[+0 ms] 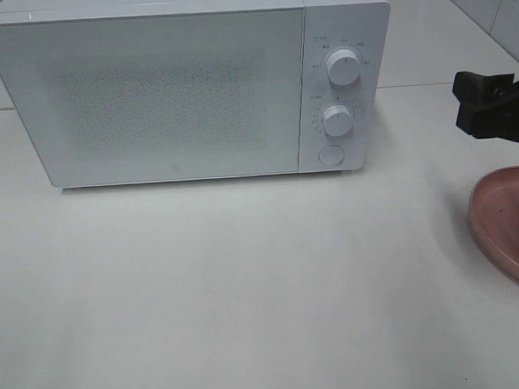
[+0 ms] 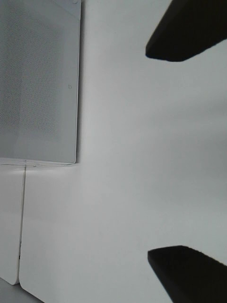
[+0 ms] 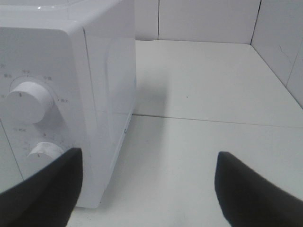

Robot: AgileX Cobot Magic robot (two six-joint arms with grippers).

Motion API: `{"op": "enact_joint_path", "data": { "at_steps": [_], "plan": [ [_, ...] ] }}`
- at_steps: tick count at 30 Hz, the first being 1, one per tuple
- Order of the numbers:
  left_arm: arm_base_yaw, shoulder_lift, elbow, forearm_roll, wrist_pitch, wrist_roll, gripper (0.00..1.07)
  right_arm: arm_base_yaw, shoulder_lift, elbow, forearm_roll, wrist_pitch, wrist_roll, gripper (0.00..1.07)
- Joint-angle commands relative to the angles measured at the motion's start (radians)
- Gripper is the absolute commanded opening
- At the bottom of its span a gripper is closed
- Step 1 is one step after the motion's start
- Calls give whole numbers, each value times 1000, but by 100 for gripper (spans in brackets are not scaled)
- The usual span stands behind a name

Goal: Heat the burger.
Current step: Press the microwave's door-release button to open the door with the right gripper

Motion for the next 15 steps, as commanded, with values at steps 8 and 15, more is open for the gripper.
{"op": "enact_joint_path", "data": {
  "at_steps": [8,15],
  "plan": [
    [1,-8,1,-5,2,-6,98,251,113,54,304,-196,-191,73],
    [1,-8,1,-5,2,-6,98,400,183,54,479,-282,-240,73]
  ]
}}
